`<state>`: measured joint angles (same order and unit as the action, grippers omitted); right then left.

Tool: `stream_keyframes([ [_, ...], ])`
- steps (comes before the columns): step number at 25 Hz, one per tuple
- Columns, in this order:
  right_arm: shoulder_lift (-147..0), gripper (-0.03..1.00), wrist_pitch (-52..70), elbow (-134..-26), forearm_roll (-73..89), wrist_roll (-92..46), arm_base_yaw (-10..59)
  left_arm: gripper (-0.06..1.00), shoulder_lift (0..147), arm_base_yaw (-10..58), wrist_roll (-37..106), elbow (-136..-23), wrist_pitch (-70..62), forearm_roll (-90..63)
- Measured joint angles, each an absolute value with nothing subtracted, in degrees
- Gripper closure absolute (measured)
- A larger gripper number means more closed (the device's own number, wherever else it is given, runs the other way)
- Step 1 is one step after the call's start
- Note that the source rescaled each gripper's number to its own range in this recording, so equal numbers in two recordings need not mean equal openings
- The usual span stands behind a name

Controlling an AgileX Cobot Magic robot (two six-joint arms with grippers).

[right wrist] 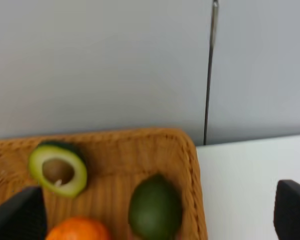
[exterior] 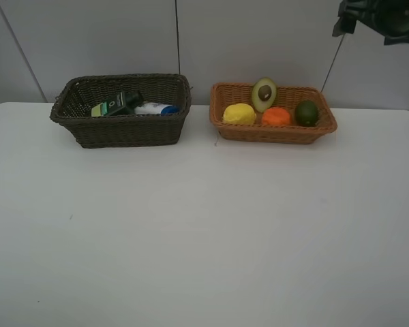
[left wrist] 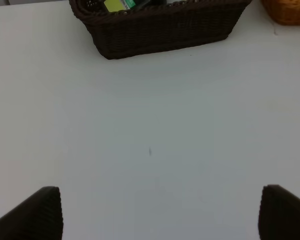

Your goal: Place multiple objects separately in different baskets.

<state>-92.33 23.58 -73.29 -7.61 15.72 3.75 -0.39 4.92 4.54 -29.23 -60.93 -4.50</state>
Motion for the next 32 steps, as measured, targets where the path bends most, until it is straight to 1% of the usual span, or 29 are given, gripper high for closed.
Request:
stream_keyframes([
  [3,-83.68,-0.03,24.69,-66.02,-7.26,15.77,3.75,-0.06,-0.39,4.92,4.54,-29.23,-60.93,-4.5],
  [8,-65.59,-0.03,30.1,-53.56,-7.2,15.79,3.8,-0.06,-0.39,4.92,4.54,-29.23,-60.93,-4.5],
  [12,-49.61,-0.03,37.14,-44.96,-7.25,15.79,3.8,-0.06,-0.39,4.92,4.54,-29.23,-60.93,-4.5],
  [14,-40.25,-0.03,41.34,-42.29,-7.19,15.84,3.8,-0.06,-0.39,4.92,4.54,-29.23,-60.93,-4.5],
  [19,-19.95,-0.03,52.41,-40.98,-7.19,15.94,3.8,-0.06,-0.39,4.92,4.54,-29.23,-60.93,-4.5],
  [24,-6.33,-0.03,64.28,-40.7,-7.25,15.94,3.8,-0.06,-0.39,4.92,4.54,-29.23,-60.93,-4.5],
  [28,-0.08,-0.03,69.66,-40.53,-7.19,15.94,3.8,-0.06,-0.39,4.92,4.54,-29.23,-60.93,-4.5],
  [32,0.27,-0.03,70.14,-40.53,-6.34,13.68,3.62,-0.06,-0.39,4.92,4.54,-29.23,-60.93,-4.5],
])
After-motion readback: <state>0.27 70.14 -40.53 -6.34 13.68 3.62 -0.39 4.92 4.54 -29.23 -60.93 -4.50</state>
